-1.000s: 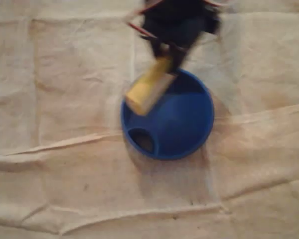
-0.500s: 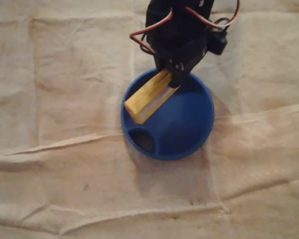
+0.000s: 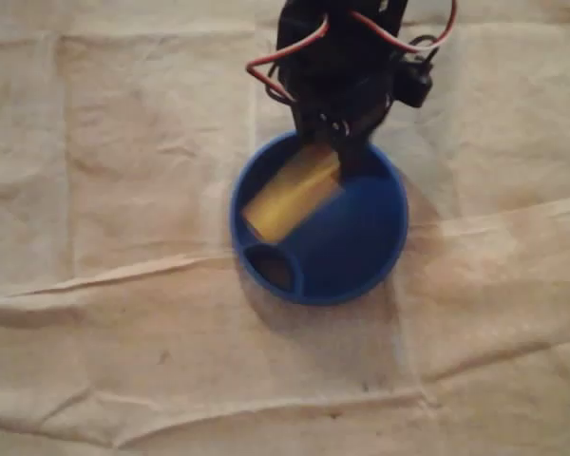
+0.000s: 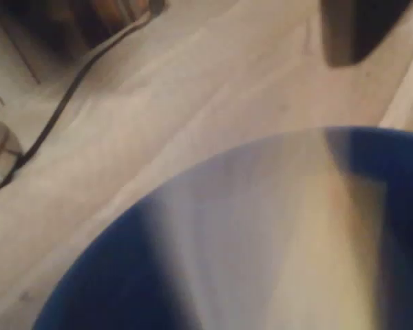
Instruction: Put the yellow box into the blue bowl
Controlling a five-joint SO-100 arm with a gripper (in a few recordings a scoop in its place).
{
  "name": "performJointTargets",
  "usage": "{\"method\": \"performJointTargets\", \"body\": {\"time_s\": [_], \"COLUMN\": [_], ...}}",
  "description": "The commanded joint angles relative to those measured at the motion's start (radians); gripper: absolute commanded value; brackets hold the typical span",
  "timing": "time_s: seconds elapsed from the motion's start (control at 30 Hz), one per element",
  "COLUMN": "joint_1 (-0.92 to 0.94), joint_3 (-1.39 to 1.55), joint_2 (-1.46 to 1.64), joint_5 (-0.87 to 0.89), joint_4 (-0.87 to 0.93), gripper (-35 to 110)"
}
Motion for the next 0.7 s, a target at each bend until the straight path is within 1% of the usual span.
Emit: {"method": "performJointTargets", "body": {"time_s": [0.0, 0.37, 0.67], "joint_1": [-0.017, -0.017, -0.017], "joint_3": [-0.089, -0.087, -0.087], "joint_2": [0.040, 0.126, 0.210], "joint_5": [-0.006, 0.008, 0.011], "joint_4": [-0.032, -0.020, -0.021], "gripper": [25, 18, 0]}}
